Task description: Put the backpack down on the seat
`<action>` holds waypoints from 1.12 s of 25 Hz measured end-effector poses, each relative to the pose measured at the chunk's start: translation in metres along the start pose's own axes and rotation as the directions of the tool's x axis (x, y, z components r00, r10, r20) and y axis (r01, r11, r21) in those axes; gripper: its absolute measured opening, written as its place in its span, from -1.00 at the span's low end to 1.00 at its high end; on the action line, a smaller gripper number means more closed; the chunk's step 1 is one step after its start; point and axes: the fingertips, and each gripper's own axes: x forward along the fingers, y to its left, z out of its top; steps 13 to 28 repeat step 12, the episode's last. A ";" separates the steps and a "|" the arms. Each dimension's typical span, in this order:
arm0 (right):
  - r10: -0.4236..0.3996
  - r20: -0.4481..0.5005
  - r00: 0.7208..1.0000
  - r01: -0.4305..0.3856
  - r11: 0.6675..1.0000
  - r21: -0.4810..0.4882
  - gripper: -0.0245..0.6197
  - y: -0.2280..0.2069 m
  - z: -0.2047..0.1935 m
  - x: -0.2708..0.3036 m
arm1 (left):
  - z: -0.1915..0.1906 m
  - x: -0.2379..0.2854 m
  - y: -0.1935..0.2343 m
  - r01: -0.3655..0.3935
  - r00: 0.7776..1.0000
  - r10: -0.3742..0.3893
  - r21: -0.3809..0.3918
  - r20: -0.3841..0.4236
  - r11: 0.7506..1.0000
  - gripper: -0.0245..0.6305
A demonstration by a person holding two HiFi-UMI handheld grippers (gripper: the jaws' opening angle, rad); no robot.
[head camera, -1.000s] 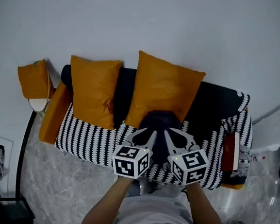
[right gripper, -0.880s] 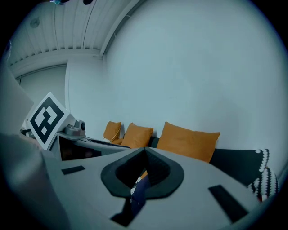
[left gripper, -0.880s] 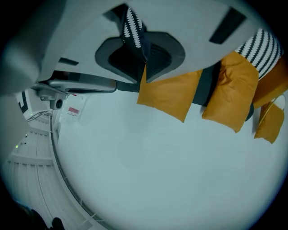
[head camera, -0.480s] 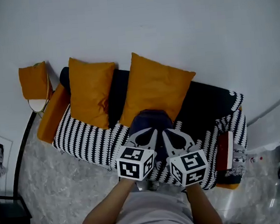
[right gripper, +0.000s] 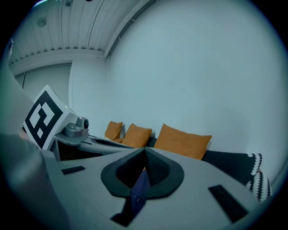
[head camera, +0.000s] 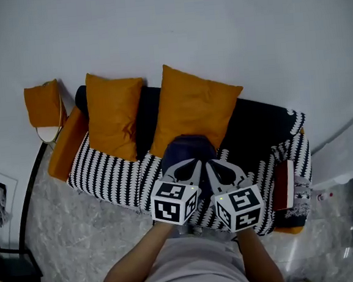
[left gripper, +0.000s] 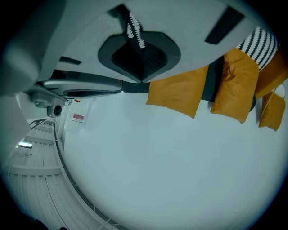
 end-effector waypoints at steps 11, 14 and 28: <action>-0.005 -0.006 1.000 0.005 1.000 -0.002 -0.92 -0.005 -0.002 -0.002 | 0.000 0.003 -0.002 -0.001 1.000 0.001 -0.008 -0.006 1.000 -0.91; -0.004 -0.007 1.000 0.004 1.000 -0.002 -0.92 -0.005 -0.002 -0.002 | 0.001 0.003 -0.001 -0.003 1.000 0.003 -0.007 -0.006 1.000 -0.91; -0.004 -0.007 1.000 0.004 1.000 -0.002 -0.92 -0.005 -0.002 -0.002 | 0.001 0.003 -0.001 -0.003 1.000 0.003 -0.007 -0.006 1.000 -0.91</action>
